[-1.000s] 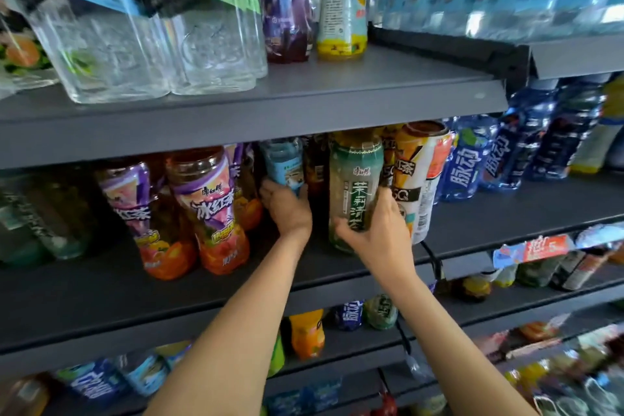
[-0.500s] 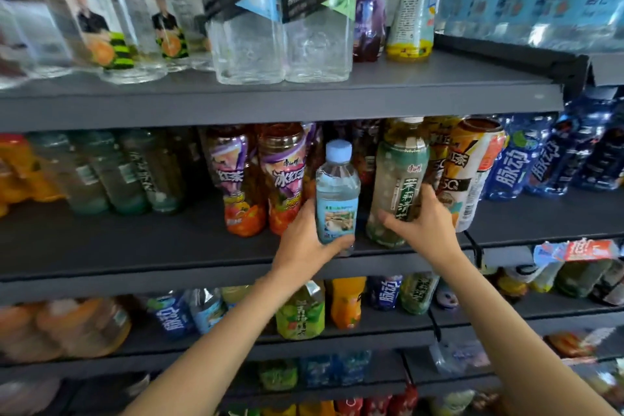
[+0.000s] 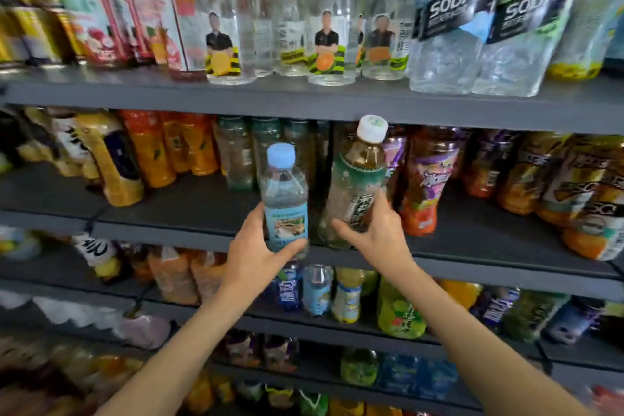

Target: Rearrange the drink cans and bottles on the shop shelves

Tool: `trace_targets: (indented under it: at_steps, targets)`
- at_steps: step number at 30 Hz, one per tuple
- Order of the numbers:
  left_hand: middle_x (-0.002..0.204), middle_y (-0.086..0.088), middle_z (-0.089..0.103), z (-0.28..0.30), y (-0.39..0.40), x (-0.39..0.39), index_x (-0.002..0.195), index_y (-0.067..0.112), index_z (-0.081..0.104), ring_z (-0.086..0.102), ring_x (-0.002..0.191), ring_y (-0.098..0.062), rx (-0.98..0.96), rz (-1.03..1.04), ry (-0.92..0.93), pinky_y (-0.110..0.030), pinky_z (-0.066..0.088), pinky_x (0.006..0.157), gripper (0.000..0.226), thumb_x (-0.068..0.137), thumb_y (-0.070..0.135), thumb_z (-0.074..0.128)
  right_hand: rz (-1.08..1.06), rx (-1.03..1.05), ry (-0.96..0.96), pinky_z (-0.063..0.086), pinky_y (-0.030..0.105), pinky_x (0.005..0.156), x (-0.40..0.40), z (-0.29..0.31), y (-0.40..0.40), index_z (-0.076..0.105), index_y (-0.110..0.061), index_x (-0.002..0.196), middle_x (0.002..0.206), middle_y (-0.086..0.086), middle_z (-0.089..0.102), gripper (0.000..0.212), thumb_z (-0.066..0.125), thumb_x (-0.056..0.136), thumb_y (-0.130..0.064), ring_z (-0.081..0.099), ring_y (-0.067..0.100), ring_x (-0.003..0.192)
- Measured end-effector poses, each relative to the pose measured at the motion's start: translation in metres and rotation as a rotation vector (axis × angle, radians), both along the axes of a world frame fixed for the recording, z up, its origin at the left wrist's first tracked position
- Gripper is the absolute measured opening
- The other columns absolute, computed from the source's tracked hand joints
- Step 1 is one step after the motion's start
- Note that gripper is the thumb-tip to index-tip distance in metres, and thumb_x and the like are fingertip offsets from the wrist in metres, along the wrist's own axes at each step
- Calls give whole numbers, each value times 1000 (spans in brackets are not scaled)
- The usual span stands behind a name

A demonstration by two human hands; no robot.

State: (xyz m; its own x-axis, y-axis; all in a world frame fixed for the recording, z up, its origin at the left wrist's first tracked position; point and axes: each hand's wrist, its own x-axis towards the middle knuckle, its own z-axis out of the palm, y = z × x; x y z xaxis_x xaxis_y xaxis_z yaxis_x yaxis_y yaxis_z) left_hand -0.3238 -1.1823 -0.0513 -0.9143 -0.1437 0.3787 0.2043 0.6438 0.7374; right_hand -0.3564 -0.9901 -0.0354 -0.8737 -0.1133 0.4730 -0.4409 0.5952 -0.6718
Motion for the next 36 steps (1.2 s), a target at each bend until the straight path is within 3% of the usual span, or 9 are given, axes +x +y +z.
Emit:
trace_targets:
  at_steps: [5,9,11,18,23,26,29,33,36]
  targets:
    - [118,12,54,3,-73,4,131,24,44,50,108,-5,42,96,4,-21,39,83,65,75,35,75,-114,93,-54,45,38,75,-49,-6,-77,39,-4,116,116,15,57,55,72,79,-30,58,35,102]
    - [115,15,53,4,-101,2,131,26,42,49,105,-3,61,115,-5,-24,41,84,66,75,37,75,-387,-25,-210,44,41,79,-69,-1,-107,31,2,129,131,19,46,66,66,85,-33,54,38,110]
    - [121,10,54,2,-109,-1,132,25,41,51,111,-8,52,100,-3,-26,42,86,68,75,37,75,-487,-26,-190,44,42,80,-71,-6,-109,27,3,133,136,19,40,68,63,88,-33,51,39,114]
    - [126,5,52,1,-108,-15,137,24,36,49,117,-11,-9,22,-19,-22,38,86,74,75,36,75,-604,-52,-244,42,47,86,-108,-4,-94,21,1,139,140,20,38,67,57,91,-29,50,43,116]
    - [126,7,51,1,-94,-18,136,23,38,47,116,-7,6,-47,1,-20,38,89,76,73,34,77,-516,94,-435,37,42,98,-116,-5,-70,20,5,139,135,26,43,69,60,90,-21,44,40,124]
    - [129,9,51,1,-84,-20,136,23,39,48,117,-6,-5,-130,-14,-25,41,96,78,70,37,78,-410,67,-329,41,38,90,-83,-26,-60,32,5,131,125,27,53,53,59,88,-7,53,40,112]
    - [125,10,56,6,-63,-19,130,23,45,53,114,-6,-9,-237,13,-30,46,95,71,69,39,78,-204,-106,-189,45,23,76,-36,-19,-44,40,-1,128,119,16,59,43,58,89,-5,62,26,94]
    - [116,15,55,28,-3,-15,125,27,46,52,106,0,57,-362,110,-17,43,90,62,72,36,77,123,-370,-19,54,30,82,25,33,-4,42,-22,121,111,6,62,37,60,89,-22,63,24,98]
    - [120,13,57,54,55,-9,128,26,45,53,108,1,82,-489,203,-9,41,84,66,72,38,77,182,-316,86,50,30,91,61,64,34,37,-35,124,115,-6,60,56,66,77,-44,58,15,109]
